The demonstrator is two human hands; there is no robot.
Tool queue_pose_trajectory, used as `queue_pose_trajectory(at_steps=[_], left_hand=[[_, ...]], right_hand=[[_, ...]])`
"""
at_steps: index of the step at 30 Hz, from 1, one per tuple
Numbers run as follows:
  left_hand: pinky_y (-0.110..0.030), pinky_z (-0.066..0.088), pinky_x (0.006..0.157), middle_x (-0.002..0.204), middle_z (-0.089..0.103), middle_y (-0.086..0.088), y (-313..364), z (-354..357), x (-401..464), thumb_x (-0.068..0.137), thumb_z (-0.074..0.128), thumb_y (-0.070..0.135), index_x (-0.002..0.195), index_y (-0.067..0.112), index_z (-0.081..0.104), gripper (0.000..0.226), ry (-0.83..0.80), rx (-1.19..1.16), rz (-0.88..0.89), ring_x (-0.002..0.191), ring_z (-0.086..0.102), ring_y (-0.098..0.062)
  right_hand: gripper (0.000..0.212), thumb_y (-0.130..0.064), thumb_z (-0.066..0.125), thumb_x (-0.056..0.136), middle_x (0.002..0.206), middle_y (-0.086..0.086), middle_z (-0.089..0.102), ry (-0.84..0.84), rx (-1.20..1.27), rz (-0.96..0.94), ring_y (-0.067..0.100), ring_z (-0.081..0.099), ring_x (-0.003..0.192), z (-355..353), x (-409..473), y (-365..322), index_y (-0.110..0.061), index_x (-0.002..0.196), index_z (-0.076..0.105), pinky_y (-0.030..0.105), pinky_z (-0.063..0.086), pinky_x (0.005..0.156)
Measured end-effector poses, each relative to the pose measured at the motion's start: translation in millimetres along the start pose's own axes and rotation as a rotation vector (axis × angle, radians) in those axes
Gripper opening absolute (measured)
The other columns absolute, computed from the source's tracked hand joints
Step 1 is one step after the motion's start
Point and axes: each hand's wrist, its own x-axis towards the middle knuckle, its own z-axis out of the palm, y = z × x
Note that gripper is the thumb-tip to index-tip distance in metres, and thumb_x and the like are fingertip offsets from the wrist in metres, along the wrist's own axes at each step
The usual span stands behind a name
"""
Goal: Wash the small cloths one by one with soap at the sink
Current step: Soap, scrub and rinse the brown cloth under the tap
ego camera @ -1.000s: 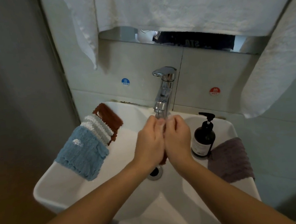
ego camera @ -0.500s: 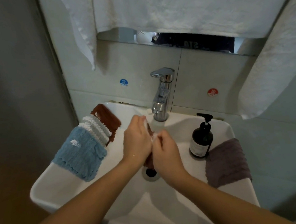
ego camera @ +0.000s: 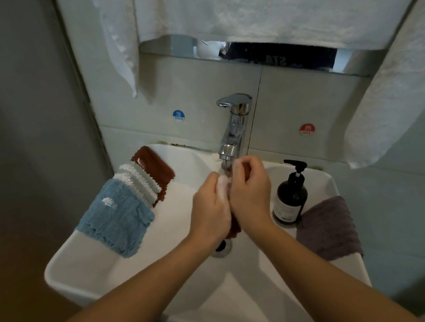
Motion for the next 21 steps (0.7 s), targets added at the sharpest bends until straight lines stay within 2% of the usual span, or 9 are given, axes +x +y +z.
queue_pose_trajectory(at_steps=[2,5,8,10,13,15,18,19,21], left_hand=[[-0.025,0.044,0.055,0.063,0.052,0.009,5.5,-0.4,3.0,0.105,0.036,0.020,0.076,0.018,0.049,0.033,0.058,-0.084,0.022,0.058,0.049,-0.005],[-0.033,0.045,0.060,0.064,0.052,0.005,2.7,-6.9,21.6,0.104,0.036,0.023,0.073,0.018,0.049,0.035,0.181,0.060,-0.010,0.060,0.050,-0.010],[-0.027,0.048,0.061,0.069,0.060,0.004,-0.4,-3.1,11.4,0.105,0.037,0.024,0.075,0.022,0.055,0.035,0.047,0.097,-0.017,0.064,0.058,-0.004],[-0.024,0.052,0.065,0.075,0.066,0.003,3.7,2.9,-2.6,0.105,0.037,0.024,0.084,0.021,0.062,0.033,-0.060,0.030,0.016,0.071,0.063,-0.004],[-0.029,0.050,0.064,0.070,0.061,0.003,3.3,-1.5,7.1,0.105,0.038,0.024,0.080,0.018,0.057,0.032,0.054,0.019,-0.002,0.065,0.059,-0.005],[-0.033,0.046,0.062,0.066,0.054,0.005,-0.2,-7.9,15.0,0.103,0.040,0.025,0.077,0.017,0.050,0.029,0.135,0.082,-0.063,0.060,0.052,-0.005],[-0.026,0.047,0.058,0.069,0.058,0.006,1.7,-5.4,2.1,0.101,0.046,0.020,0.082,0.017,0.051,0.020,-0.002,0.065,-0.017,0.060,0.054,-0.003],[-0.022,0.048,0.058,0.072,0.060,0.006,4.6,-2.3,-3.8,0.102,0.044,0.019,0.085,0.017,0.054,0.020,-0.041,0.017,0.017,0.062,0.057,-0.002],[-0.022,0.048,0.057,0.071,0.058,0.006,7.9,-1.8,-6.0,0.105,0.039,0.017,0.084,0.013,0.054,0.026,-0.039,-0.066,0.068,0.062,0.057,-0.003]], right_hand=[[0.022,-0.017,0.047,0.100,0.068,-0.007,0.056,-0.085,-0.106,0.073,0.005,0.051,0.059,-1.4,-3.6,9.6,-0.025,0.079,0.050,0.025,0.041,0.056],[0.025,-0.015,0.045,0.100,0.065,-0.003,0.053,-0.242,-0.072,0.078,0.009,0.047,0.058,0.7,-31.2,14.6,-0.020,0.075,0.048,0.036,0.042,0.057],[0.020,-0.011,0.046,0.100,0.068,-0.005,0.057,-0.076,0.035,-0.045,0.006,0.054,0.061,-4.1,-19.9,4.3,-0.016,0.082,0.054,0.027,0.046,0.057],[0.020,-0.013,0.045,0.100,0.070,-0.008,0.058,0.056,0.035,0.014,-0.001,0.055,0.063,-6.1,-3.7,3.1,-0.017,0.083,0.054,0.016,0.041,0.056],[0.024,-0.018,0.044,0.101,0.067,-0.003,0.055,-0.101,-0.121,0.125,0.004,0.048,0.057,-3.0,-14.9,9.2,-0.019,0.078,0.048,0.024,0.038,0.054],[0.024,-0.017,0.044,0.100,0.065,0.000,0.053,-0.233,-0.115,0.049,0.010,0.047,0.057,-2.0,-28.8,7.8,-0.018,0.076,0.047,0.031,0.039,0.054],[0.019,-0.014,0.046,0.099,0.067,-0.005,0.055,-0.116,0.022,-0.113,0.004,0.050,0.059,-5.9,-14.5,-0.8,-0.014,0.081,0.053,0.024,0.041,0.055],[0.019,-0.015,0.047,0.100,0.068,-0.007,0.056,-0.059,0.010,-0.104,0.002,0.052,0.061,-6.9,-4.7,-1.1,-0.016,0.083,0.054,0.019,0.040,0.055],[0.019,-0.019,0.045,0.101,0.067,-0.006,0.055,-0.068,-0.107,-0.067,0.003,0.051,0.058,-9.7,3.8,4.7,-0.020,0.083,0.052,0.021,0.040,0.054]])
